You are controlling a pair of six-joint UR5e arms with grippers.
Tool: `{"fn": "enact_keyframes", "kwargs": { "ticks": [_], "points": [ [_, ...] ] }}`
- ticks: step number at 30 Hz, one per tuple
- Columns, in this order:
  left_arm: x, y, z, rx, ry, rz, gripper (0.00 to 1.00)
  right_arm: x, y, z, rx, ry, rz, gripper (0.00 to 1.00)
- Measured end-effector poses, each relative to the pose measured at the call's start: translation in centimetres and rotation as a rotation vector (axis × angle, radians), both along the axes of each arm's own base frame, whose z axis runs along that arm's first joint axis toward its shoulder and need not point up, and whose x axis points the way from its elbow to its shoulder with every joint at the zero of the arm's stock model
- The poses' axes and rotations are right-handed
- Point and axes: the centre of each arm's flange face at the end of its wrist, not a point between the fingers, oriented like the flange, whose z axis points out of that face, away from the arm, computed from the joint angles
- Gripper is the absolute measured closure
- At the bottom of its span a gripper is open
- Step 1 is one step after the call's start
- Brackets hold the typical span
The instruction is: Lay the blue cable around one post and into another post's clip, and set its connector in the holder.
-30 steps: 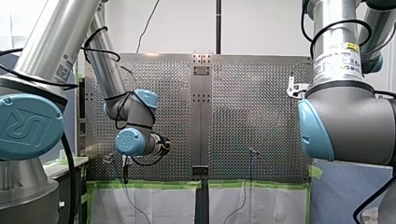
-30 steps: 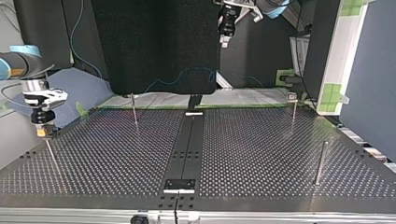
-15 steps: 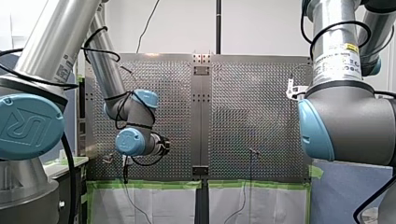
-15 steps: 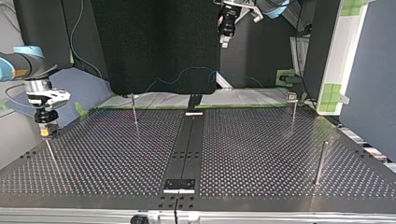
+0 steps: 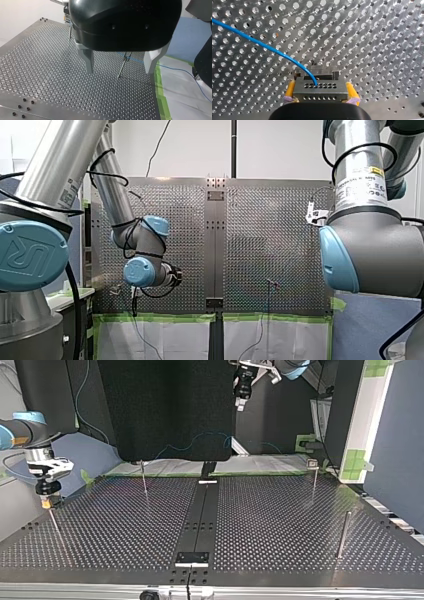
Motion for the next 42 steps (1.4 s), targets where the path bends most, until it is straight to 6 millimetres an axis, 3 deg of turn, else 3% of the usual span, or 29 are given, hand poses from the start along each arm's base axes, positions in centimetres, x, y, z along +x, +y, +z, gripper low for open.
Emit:
{"fn": "enact_keyframes", "kwargs": {
  "ticks": [37, 39, 41, 42],
  "points": [
    [0.23, 0.08, 0.03, -0.003, -0.003, 0.004, 0.00, 0.41, -0.17, -0.10, -0.003, -0.017, 0.004, 1.00],
    [0.26, 0.10, 0.03, -0.003, -0.003, 0.005, 0.00, 0.39, -0.17, -0.10, -0.004, -0.015, 0.003, 0.95],
    [0.29, 0.12, 0.03, -0.003, -0.003, 0.006, 0.00, 0.40, -0.17, -0.10, -0.004, -0.014, 0.003, 0.68],
    [0.29, 0.12, 0.03, -0.003, -0.003, 0.006, 0.00, 0.39, -0.18, -0.10, -0.005, -0.013, 0.003, 0.68]
  ]
}}
